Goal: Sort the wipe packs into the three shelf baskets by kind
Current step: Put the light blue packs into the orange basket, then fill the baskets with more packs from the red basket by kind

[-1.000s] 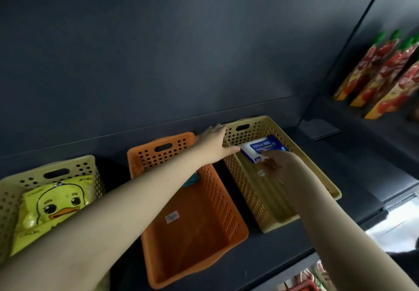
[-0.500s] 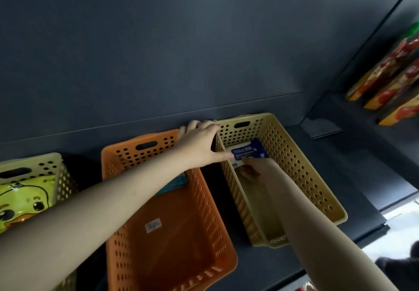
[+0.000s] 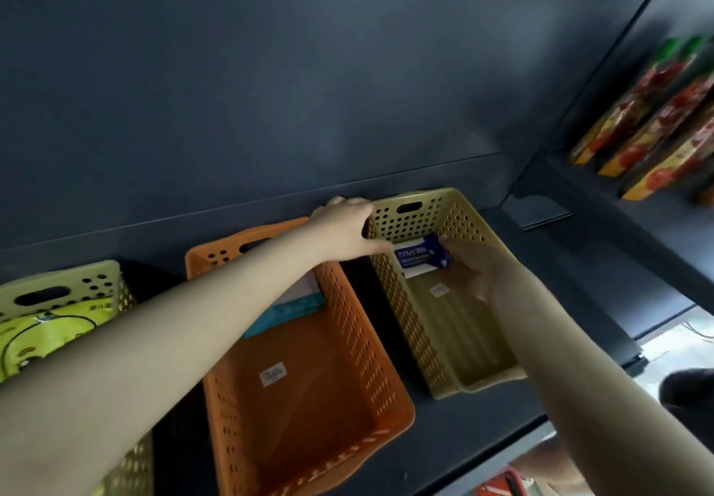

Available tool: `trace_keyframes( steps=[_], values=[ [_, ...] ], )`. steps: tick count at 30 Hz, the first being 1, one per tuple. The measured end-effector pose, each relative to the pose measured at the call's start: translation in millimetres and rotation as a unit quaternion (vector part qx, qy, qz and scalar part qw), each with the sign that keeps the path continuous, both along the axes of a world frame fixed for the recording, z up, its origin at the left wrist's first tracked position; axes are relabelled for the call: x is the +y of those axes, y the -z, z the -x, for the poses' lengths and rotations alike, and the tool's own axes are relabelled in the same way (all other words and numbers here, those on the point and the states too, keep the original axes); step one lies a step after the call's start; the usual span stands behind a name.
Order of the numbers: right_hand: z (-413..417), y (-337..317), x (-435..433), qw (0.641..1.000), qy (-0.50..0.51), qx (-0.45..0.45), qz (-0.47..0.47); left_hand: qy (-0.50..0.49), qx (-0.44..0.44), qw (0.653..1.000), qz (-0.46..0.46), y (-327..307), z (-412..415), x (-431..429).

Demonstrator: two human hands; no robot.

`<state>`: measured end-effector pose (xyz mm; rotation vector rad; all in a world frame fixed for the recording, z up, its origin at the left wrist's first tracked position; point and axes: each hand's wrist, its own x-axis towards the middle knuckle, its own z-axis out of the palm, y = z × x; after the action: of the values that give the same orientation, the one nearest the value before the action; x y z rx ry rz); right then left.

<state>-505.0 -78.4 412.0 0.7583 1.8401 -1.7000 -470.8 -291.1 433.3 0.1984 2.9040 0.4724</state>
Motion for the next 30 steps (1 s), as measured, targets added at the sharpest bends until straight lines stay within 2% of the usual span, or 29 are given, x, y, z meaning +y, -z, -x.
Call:
trace_keyframes(
  steps=[5,9,11,12,17,21,26,30],
  values=[
    [-56,-70,3,0.972,-0.071,0.213,-0.076,-0.011,0.061,0.991,-0.117,-26,-34,-22],
    [-132,-104,-3,0.905,-0.109,0.349,-0.216,-0.01,0.116,0.975,-0.189,-50,-95,-30],
    [-180,-110,-8,0.875,-0.116,0.388,-0.267,0.001,0.119,0.967,-0.225,-55,-133,-35],
    [-205,-110,-11,0.87,-0.113,0.396,-0.272,0.006,0.116,0.964,-0.241,-54,-153,-36],
    [-325,-75,-8,0.886,-0.09,0.376,-0.255,0.03,0.064,0.939,-0.336,-42,-264,-30],
    [-398,-25,6,0.897,-0.088,0.317,-0.295,0.072,0.012,0.933,-0.353,-10,-337,-7],
    [-463,37,33,0.908,-0.113,0.223,-0.337,0.12,-0.07,0.95,-0.281,62,-394,20],
    [-488,83,69,0.931,-0.115,0.15,-0.312,0.126,-0.085,0.966,-0.209,121,-414,42]
  ],
)
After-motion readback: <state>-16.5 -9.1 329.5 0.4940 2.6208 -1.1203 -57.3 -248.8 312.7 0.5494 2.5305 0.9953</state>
